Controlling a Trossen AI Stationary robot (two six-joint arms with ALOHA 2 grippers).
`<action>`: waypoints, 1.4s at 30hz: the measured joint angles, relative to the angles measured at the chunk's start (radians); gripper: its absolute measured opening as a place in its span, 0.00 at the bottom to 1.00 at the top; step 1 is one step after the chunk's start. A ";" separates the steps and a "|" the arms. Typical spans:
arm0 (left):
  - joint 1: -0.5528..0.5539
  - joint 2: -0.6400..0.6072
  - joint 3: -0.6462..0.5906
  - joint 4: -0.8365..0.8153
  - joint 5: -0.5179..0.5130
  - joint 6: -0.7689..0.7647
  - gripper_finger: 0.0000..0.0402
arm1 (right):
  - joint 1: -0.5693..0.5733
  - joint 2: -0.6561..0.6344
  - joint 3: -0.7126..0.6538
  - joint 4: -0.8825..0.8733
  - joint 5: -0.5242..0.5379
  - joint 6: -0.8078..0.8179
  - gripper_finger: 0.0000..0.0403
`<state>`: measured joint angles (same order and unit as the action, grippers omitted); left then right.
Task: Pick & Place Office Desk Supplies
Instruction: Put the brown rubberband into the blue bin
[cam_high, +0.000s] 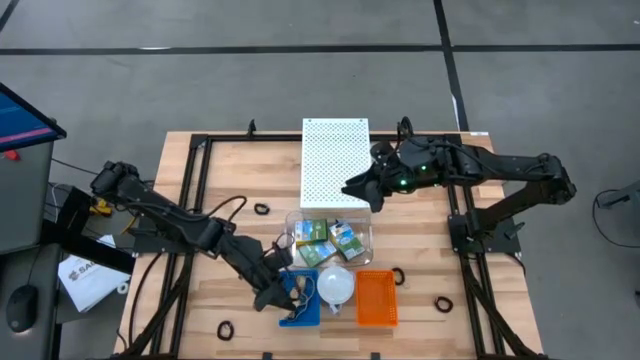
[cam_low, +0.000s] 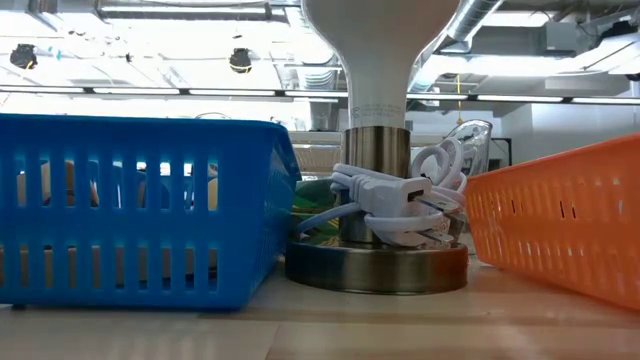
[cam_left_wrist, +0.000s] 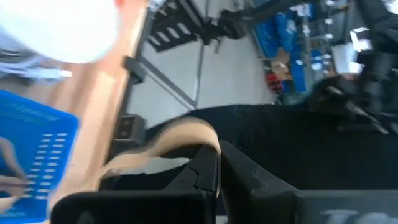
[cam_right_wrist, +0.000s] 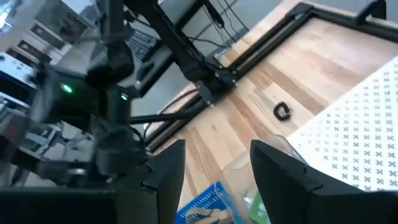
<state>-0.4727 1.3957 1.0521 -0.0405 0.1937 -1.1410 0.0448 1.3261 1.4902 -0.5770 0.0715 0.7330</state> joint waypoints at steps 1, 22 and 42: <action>0.000 0.000 -0.007 -0.002 -0.006 -0.001 0.00 | 0.000 -0.002 0.000 -0.001 0.000 0.000 0.44; 0.027 0.000 -0.225 0.059 -0.012 -0.010 0.00 | -0.002 -0.004 0.000 -0.057 0.005 -0.029 0.44; 0.150 0.018 -0.225 0.137 0.068 0.090 0.00 | -0.002 -0.005 0.000 -0.091 0.031 -0.037 0.44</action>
<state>-0.3229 1.4139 0.8274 0.0966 0.2613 -1.0512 0.0429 1.3207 1.4902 -0.6683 0.1020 0.6962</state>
